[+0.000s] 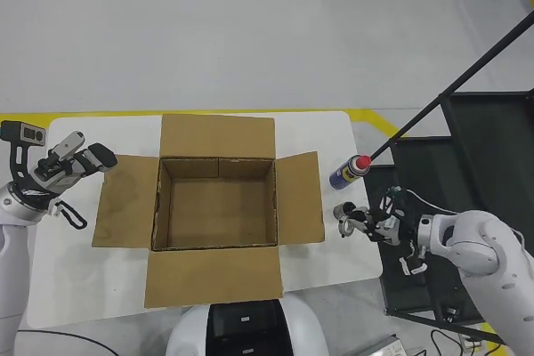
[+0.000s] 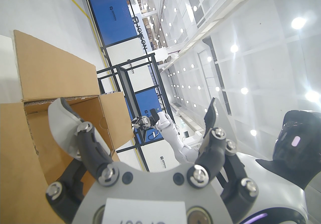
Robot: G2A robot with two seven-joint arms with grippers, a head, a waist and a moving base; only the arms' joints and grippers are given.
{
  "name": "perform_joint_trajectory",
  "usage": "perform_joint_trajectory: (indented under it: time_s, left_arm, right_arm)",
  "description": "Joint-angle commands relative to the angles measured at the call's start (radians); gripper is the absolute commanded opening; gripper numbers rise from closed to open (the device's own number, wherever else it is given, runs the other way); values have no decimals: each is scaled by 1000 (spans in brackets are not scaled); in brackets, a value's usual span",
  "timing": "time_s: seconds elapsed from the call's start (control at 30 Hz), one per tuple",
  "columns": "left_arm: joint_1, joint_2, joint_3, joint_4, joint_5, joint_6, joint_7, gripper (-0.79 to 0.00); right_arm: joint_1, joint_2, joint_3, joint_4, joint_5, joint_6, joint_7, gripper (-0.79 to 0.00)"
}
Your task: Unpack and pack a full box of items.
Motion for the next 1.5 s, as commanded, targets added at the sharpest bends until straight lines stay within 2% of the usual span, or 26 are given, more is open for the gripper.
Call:
perform_joint_trajectory:
  time_s: [0.0,0.17,0.33,0.43,0.57,0.73,0.87,1.47]
  left_arm:
    - [0,0,0,0,0,0,0,0]
    - [0,0,0,0,0,0,0,0]
    - [0,0,0,0,0,0,0,0]
    - [0,0,0,0,0,0,0,0]
    - [0,0,0,0,0,0,0,0]
    - [0,0,0,0,0,0,0,0]
    - [0,0,0,0,0,0,0,0]
    - [0,0,0,0,0,0,0,0]
  right_arm:
    - [-13,1,42,-39,-18,39,9,-785]
    - [-20,4,99,-158,1,48,9,-785]
    - [42,8,39,-265,10,45,48,-785]
    - [121,9,-64,-282,6,70,85,-785]
    - [281,1,-246,-242,-8,120,136,-785]
    - [506,-29,-483,-143,-36,193,184,-785]
    - [628,-54,-604,-77,-49,222,195,-785]
    - [628,-54,-604,-77,-49,222,195,-785]
